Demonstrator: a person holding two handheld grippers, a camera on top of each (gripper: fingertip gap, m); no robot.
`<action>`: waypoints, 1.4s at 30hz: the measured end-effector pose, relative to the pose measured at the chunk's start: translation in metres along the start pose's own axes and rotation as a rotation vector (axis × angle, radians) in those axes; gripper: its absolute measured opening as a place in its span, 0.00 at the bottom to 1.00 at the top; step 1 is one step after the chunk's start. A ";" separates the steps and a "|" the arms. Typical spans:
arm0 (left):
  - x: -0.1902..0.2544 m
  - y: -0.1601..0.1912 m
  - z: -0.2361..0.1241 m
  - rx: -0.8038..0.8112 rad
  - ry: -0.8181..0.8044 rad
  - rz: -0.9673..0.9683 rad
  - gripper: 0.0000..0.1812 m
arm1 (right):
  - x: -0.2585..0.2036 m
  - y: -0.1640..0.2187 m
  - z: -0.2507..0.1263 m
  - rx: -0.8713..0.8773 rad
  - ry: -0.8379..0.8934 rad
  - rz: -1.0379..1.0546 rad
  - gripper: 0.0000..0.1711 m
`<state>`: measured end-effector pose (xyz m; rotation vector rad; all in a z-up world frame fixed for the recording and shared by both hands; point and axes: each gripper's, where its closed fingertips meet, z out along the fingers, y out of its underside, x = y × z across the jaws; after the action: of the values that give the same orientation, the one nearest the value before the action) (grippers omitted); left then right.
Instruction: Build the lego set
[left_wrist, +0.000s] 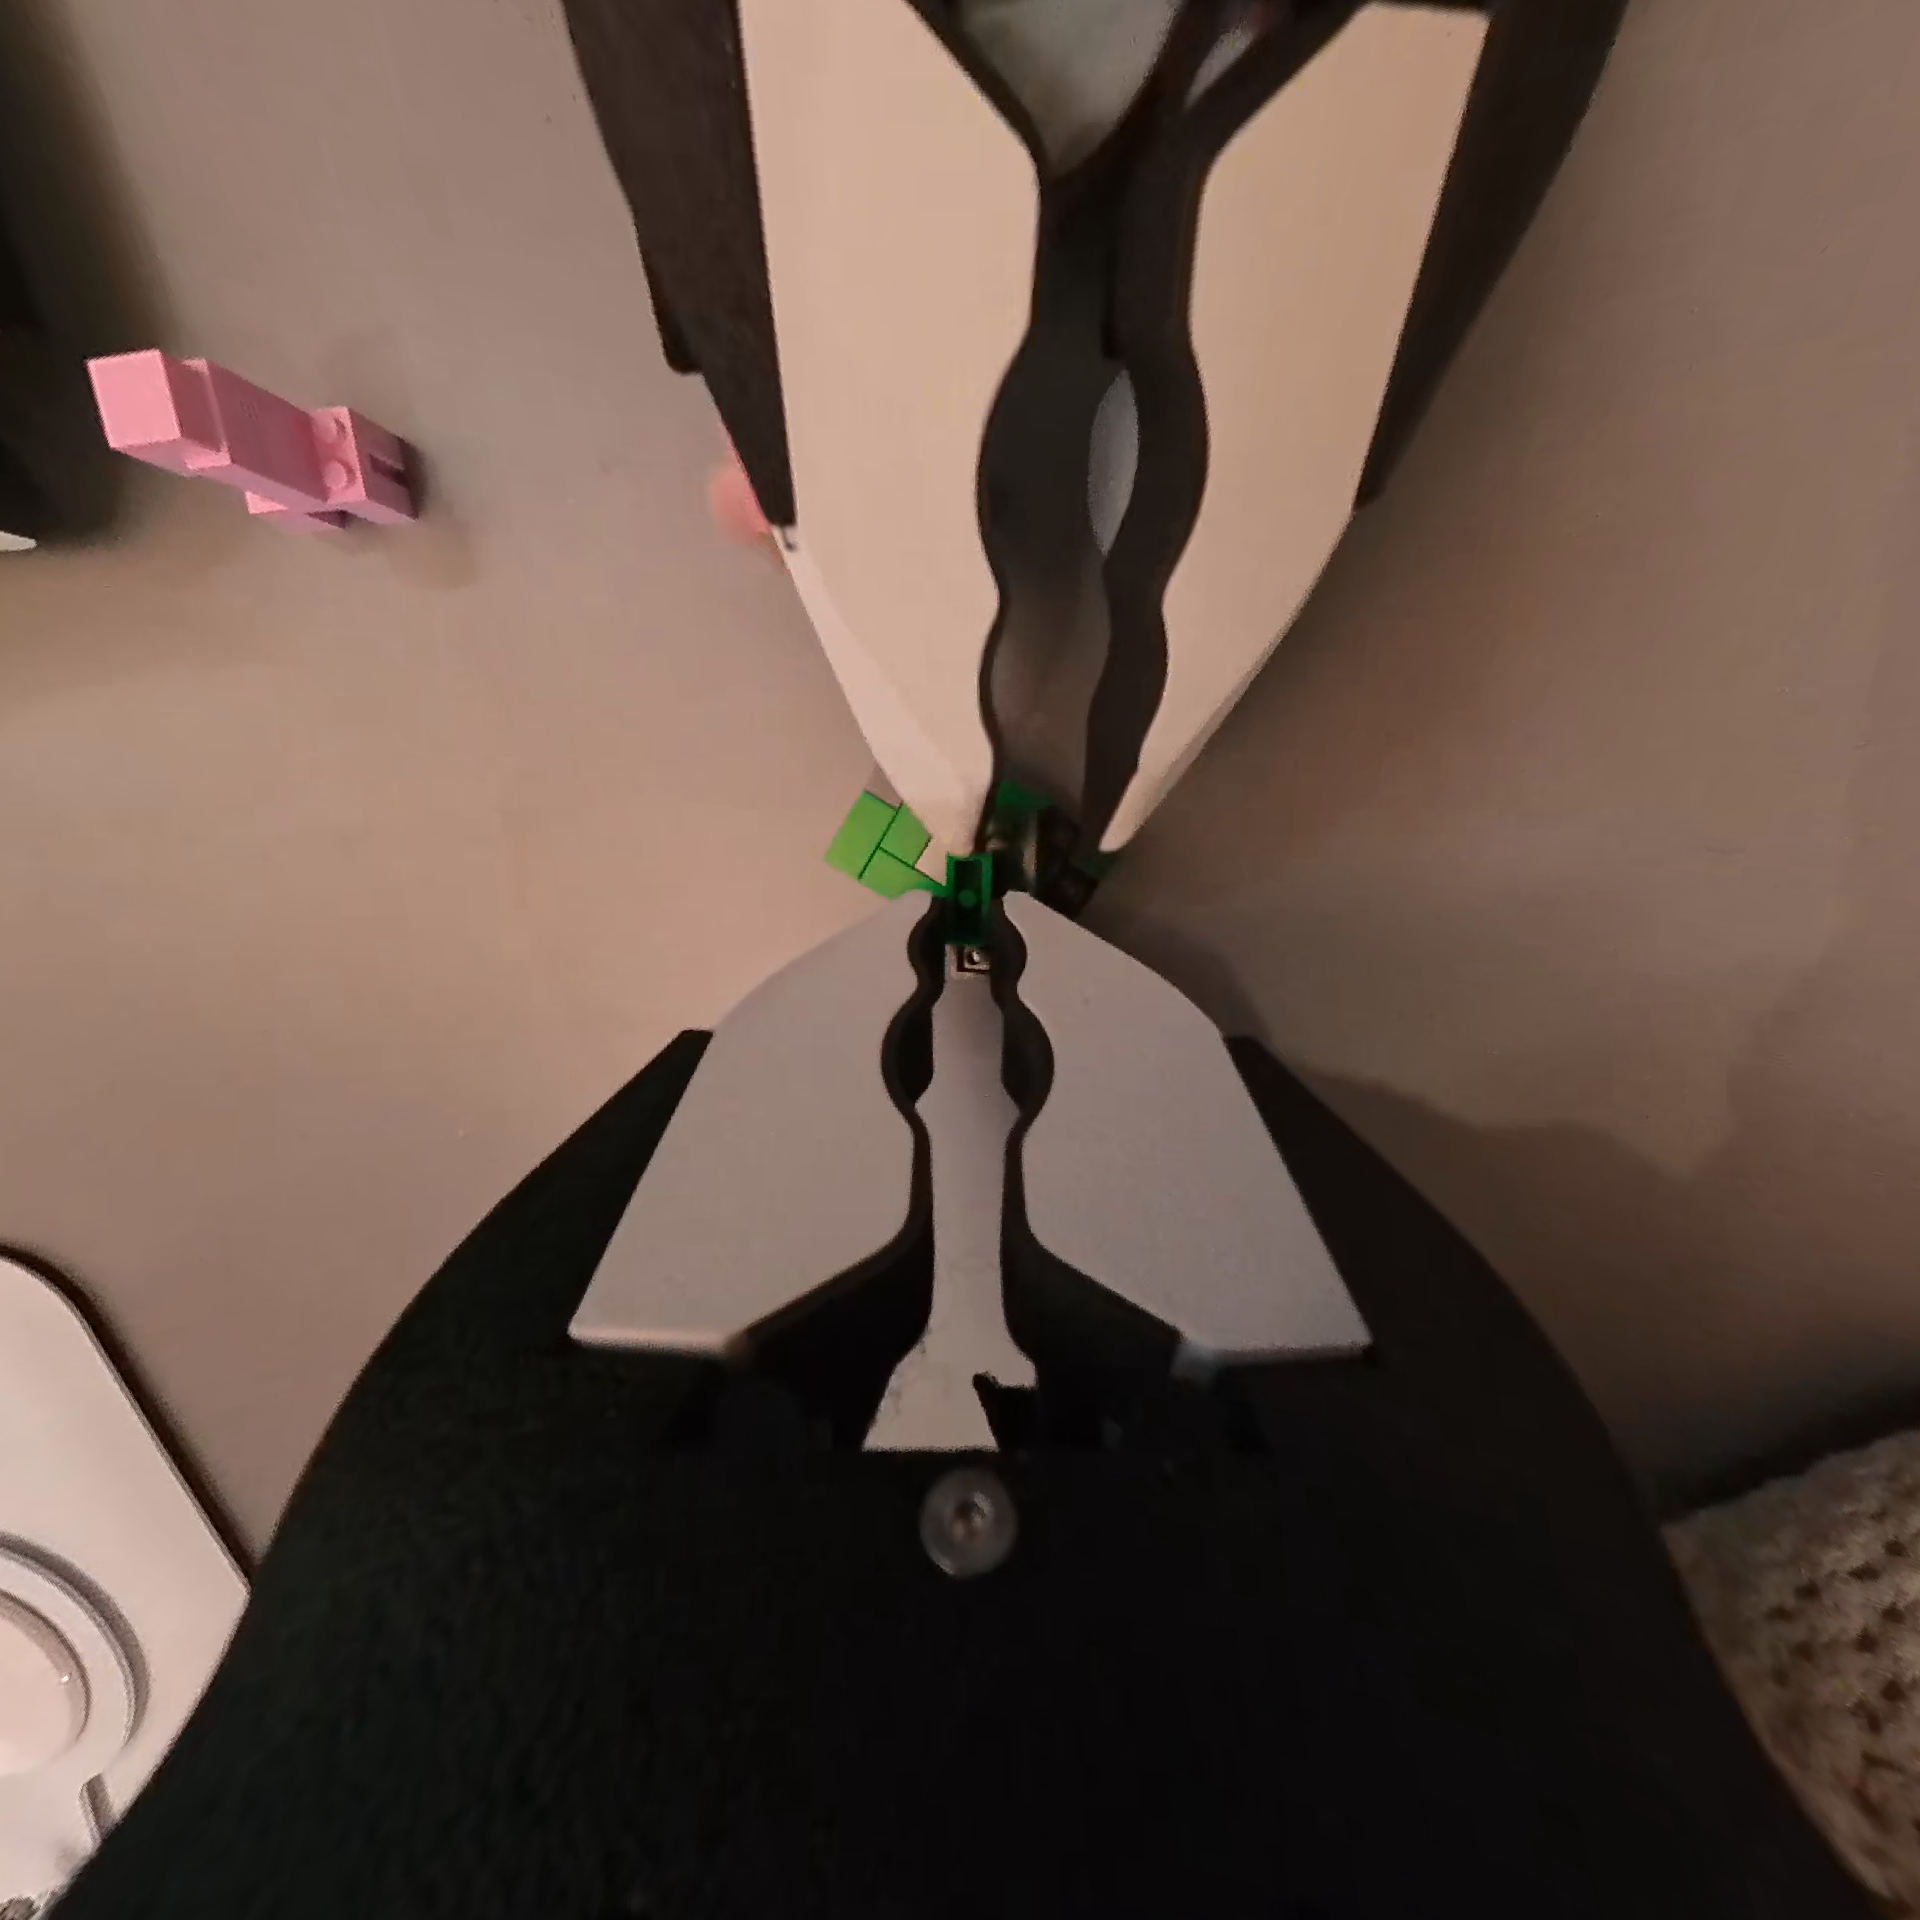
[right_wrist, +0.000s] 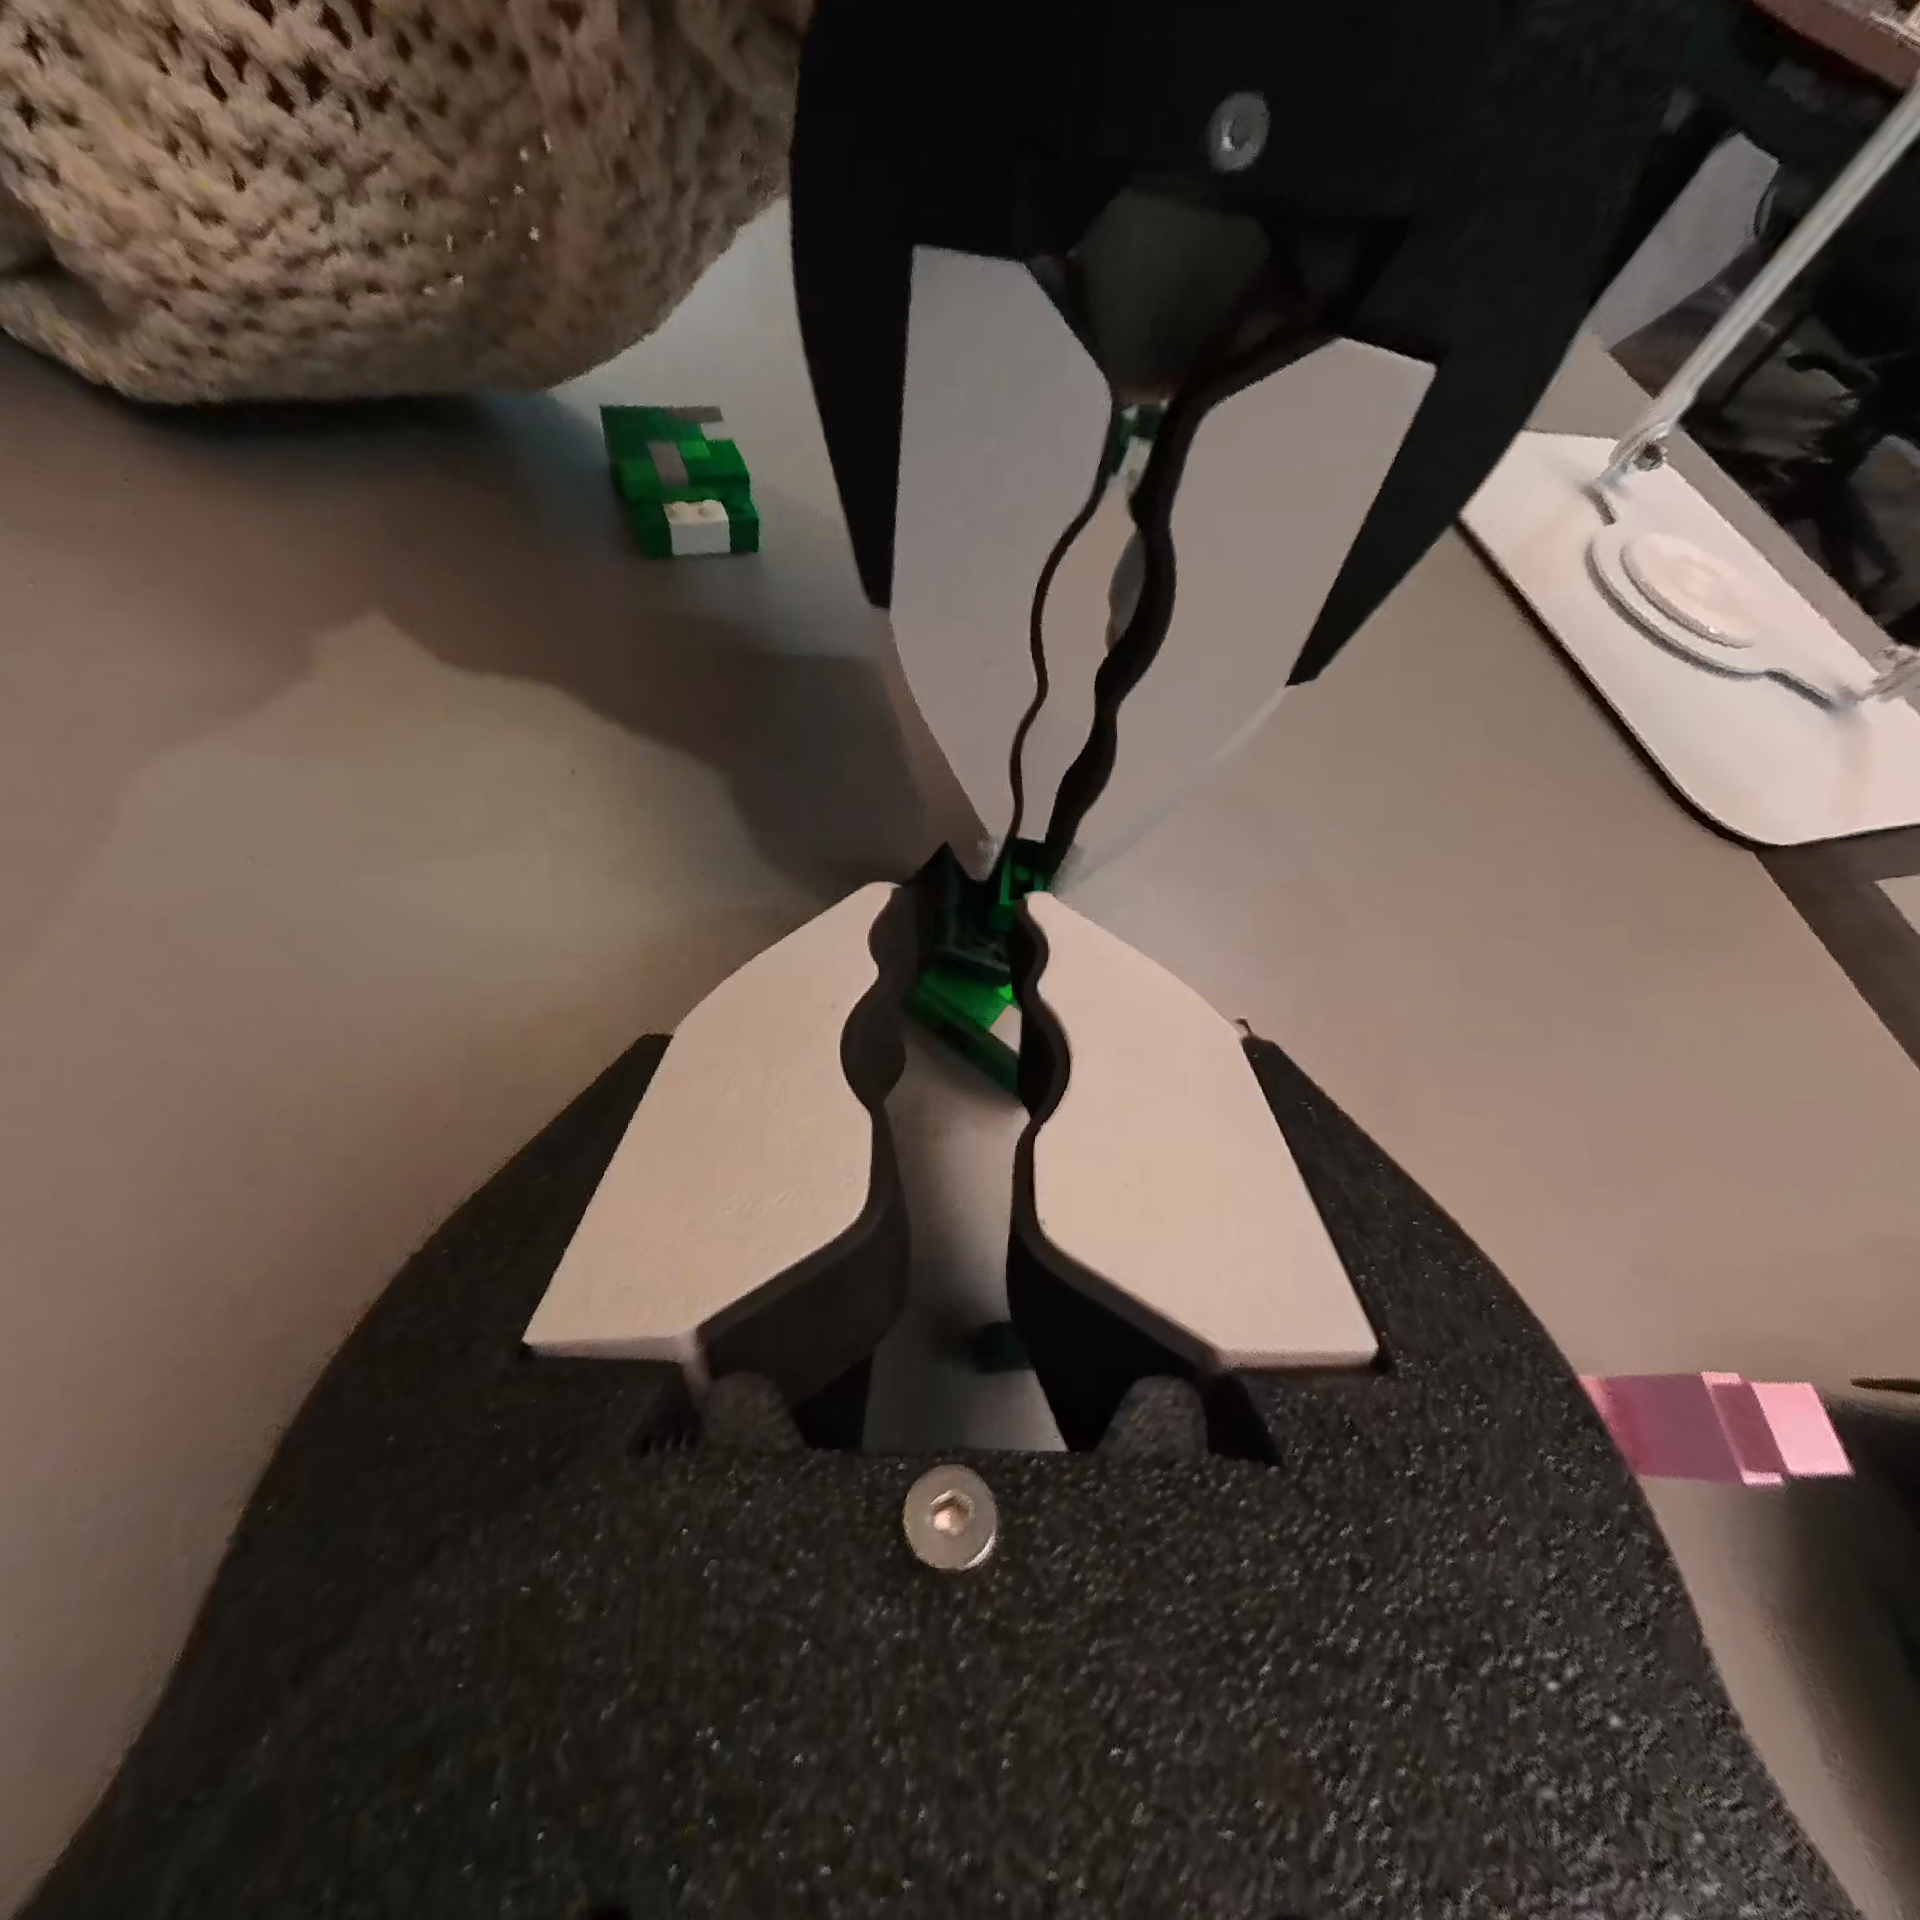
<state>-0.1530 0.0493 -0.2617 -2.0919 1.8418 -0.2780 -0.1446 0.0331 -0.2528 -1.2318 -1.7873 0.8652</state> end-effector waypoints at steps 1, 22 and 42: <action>0.000 0.000 0.000 -0.002 -0.001 0.002 0.05 | 0.000 -0.001 0.002 0.001 0.008 -0.011 0.10; -0.023 0.044 -0.023 -0.033 -0.299 -0.087 0.05 | 0.010 0.005 0.005 -0.046 0.033 0.063 0.16; 0.014 0.066 -0.006 0.028 -0.271 -0.251 0.05 | 0.007 0.006 0.007 -0.061 0.060 -0.018 0.10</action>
<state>-0.2138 0.0281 -0.2816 -2.2174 1.4173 -0.0736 -0.1503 0.0410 -0.2595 -1.2657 -1.7856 0.7615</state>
